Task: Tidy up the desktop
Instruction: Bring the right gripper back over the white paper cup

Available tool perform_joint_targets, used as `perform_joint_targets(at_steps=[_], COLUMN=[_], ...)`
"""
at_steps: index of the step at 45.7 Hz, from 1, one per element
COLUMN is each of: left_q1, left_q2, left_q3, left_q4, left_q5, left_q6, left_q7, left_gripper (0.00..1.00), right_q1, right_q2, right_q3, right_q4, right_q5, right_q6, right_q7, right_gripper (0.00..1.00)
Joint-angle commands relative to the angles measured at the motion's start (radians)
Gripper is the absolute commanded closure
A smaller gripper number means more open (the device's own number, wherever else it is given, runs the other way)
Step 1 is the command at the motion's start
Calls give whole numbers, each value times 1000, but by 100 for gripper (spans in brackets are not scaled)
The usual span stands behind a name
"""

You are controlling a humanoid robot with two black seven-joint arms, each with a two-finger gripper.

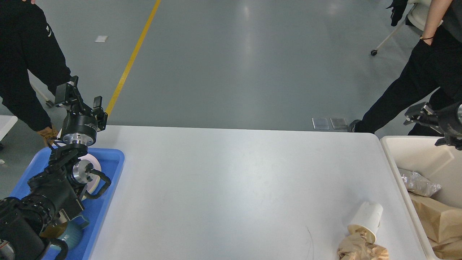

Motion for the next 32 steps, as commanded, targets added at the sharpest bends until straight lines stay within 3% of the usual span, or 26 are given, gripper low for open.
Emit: perform_joint_targets(at_steps=[1, 10, 17, 24, 32], left_q1=[0, 0, 0, 0, 0], left_q2=[0, 0, 0, 0, 0], left_q3=[0, 0, 0, 0, 0], left_q4=[0, 0, 0, 0, 0], left_q5=[0, 0, 0, 0, 0], left_q6=[0, 0, 0, 0, 0], left_q7=[0, 0, 0, 0, 0], left_gripper=[4, 4, 4, 4, 4], right_q1=[150, 381, 434, 361, 114], right_q2=[1, -2, 4, 14, 14], right_q3=[-86, -206, -215, -197, -100], right_q4=[66, 253, 324, 318, 308], right_q5=[1, 1, 1, 2, 2], right_q6=[79, 182, 274, 259, 192], right_q7=[0, 0, 0, 0, 0], right_gripper=[0, 0, 0, 0, 0])
